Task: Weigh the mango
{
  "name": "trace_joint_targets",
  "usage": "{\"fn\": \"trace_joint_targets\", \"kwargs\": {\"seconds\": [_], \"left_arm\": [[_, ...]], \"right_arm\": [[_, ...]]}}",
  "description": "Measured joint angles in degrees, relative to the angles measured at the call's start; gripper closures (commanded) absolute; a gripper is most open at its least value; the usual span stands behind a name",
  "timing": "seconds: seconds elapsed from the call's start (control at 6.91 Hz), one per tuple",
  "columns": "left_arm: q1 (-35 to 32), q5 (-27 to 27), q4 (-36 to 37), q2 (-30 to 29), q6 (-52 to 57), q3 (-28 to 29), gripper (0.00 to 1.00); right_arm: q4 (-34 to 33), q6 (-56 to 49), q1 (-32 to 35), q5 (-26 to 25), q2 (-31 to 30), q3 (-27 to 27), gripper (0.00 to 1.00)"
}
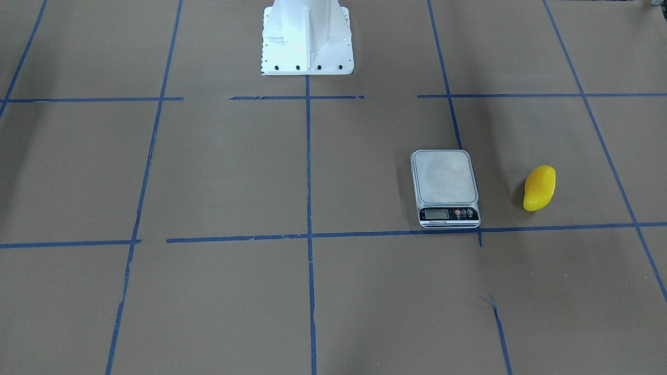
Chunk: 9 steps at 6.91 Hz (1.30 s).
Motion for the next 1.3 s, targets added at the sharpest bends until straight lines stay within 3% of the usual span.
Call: {"fn": "trace_joint_targets", "kwargs": {"seconds": [0.43,0.87,1.3], "left_arm": [[0.0,-0.5,-0.4,-1.0,0.3,-0.8,0.00],[1.7,2.0,-3.6,-4.2,-1.0,-6.4,0.00],[14.1,6.4,-4.8,-4.9,-17.9,-13.7,0.00]], "right_arm": [[0.0,0.0,0.0,0.0,0.0,0.0,0.00],[0.0,0.0,0.0,0.0,0.0,0.0,0.00],[0.0,0.0,0.0,0.0,0.0,0.0,0.00]]}}
